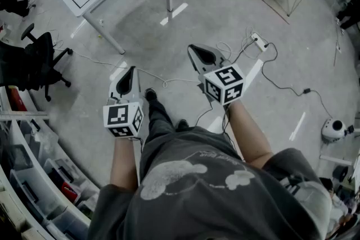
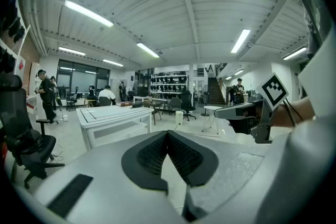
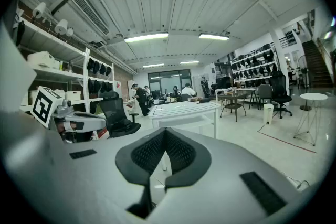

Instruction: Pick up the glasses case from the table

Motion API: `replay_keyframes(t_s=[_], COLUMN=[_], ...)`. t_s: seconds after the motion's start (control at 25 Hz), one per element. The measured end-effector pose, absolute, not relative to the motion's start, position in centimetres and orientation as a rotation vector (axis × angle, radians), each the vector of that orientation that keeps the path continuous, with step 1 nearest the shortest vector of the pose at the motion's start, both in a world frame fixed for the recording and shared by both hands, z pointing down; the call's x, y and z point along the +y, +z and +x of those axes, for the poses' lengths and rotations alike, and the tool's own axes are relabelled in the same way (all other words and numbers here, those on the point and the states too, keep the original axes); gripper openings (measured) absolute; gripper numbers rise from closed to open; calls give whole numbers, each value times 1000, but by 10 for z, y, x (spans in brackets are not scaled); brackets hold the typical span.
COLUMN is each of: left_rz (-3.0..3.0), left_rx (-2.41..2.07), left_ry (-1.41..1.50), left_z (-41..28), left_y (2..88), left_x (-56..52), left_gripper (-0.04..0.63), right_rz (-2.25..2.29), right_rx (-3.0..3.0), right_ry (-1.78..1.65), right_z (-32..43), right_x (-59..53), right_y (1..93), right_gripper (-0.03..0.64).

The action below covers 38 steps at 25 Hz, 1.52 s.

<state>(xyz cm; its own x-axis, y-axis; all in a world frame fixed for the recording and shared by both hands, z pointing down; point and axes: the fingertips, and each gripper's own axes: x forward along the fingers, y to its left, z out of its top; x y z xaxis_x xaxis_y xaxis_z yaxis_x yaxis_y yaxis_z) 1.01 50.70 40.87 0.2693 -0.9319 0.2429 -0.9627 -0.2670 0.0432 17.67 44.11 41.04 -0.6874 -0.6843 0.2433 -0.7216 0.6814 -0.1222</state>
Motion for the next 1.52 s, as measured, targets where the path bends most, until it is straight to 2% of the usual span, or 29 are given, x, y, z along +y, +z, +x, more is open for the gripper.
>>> replay_keyframes(t_s=[0.68, 1.52], left_rz=[2366, 2396], left_rx=[-1740, -1648], left_ry=[255, 202], left_z=[-11, -156], left_y=[416, 424], left_x=[475, 234], left_gripper=[2, 2], right_rz=[1184, 1307], right_rx=[-2688, -2573], right_ry=[316, 315], right_z=[160, 27], right_x=[409, 175], right_y=[418, 414], right_gripper=[-2, 0])
